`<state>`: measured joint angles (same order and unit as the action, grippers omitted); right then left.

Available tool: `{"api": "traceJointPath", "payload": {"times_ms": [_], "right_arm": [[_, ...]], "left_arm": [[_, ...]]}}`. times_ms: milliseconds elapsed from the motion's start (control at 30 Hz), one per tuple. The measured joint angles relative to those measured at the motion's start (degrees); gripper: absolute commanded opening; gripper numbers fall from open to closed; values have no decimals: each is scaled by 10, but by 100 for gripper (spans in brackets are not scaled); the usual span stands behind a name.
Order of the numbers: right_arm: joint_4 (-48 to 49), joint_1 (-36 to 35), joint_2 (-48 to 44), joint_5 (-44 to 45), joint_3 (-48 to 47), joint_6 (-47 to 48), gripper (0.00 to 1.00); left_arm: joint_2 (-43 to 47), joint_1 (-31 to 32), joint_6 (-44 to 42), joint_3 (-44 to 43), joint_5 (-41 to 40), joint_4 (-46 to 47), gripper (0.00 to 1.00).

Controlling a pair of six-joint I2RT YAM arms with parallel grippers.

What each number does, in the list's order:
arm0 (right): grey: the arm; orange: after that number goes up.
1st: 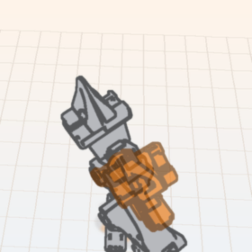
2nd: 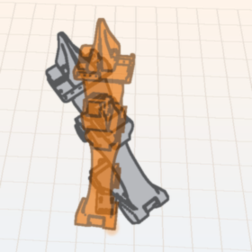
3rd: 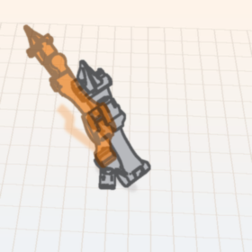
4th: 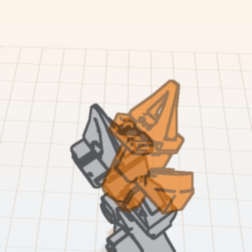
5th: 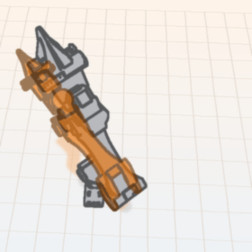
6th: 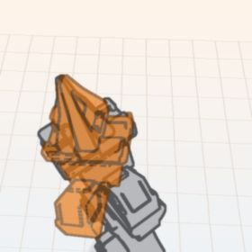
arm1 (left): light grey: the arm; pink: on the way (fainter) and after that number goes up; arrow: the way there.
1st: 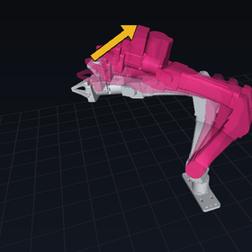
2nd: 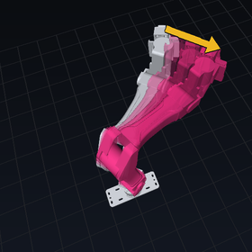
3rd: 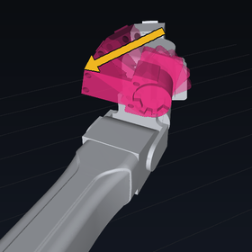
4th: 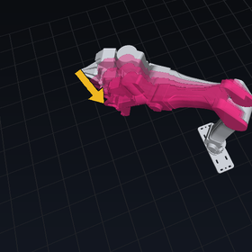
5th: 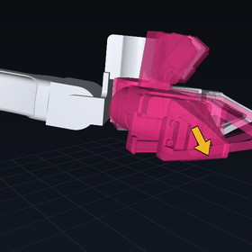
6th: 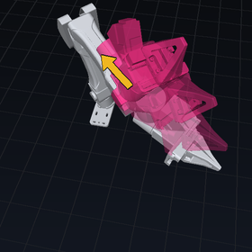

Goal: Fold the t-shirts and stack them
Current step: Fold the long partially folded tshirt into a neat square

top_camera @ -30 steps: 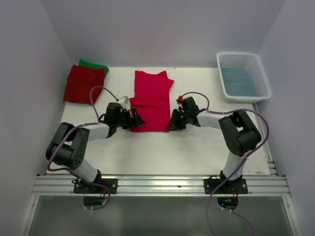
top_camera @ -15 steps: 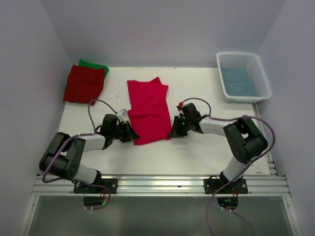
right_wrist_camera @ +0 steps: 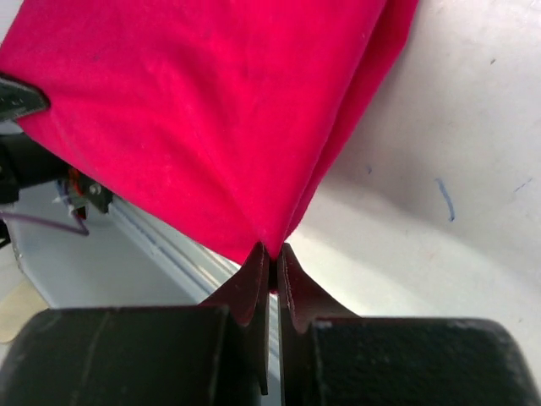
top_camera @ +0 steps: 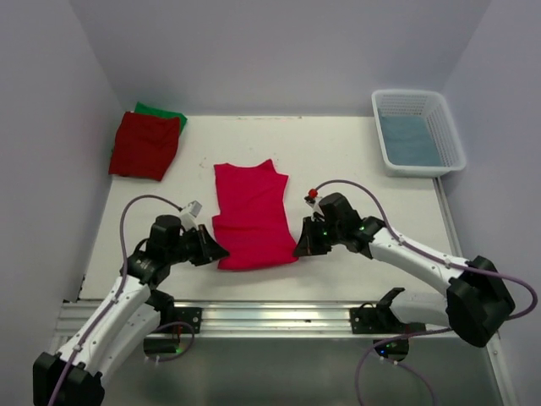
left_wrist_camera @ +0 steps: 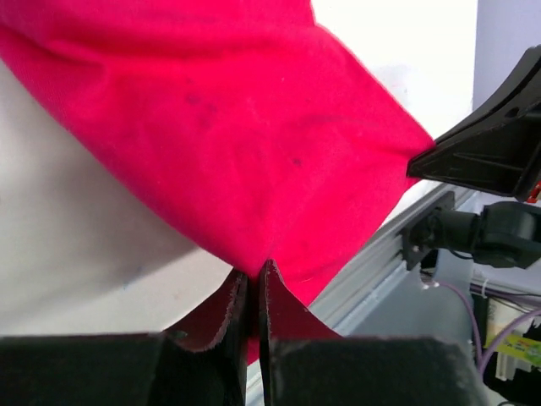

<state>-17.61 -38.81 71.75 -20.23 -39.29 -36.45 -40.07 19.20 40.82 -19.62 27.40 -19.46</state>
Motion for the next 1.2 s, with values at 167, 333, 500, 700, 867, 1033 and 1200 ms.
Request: {"api": "traceJointPath", "payload": {"times_ms": [167, 333, 500, 700, 867, 1033, 1200], "right_arm": [[-50, -14, -76, 1, -5, 0, 0], [-86, -15, -89, 23, -72, 16, 0], [-96, -14, -28, 67, -157, 57, 0], [-92, -7, 118, 110, -258, 101, 0], [-82, 10, 228, 120, -340, 125, 0], [-81, 27, 316, 120, -428, 143, 0], [-91, 51, 415, 136, -557, 147, 0]], "left_arm": [[71, 2, 17, -85, -22, -126, 0], [55, 4, 13, -156, -56, -148, 0], [-27, 4, -6, -164, -103, -131, 0], [-149, -7, -33, -164, -151, -66, 0], [-230, -52, -53, -183, -164, -14, 0], [-316, -104, -61, -224, -158, 52, 0], [-447, -129, -68, -307, -141, 101, 0]]}}
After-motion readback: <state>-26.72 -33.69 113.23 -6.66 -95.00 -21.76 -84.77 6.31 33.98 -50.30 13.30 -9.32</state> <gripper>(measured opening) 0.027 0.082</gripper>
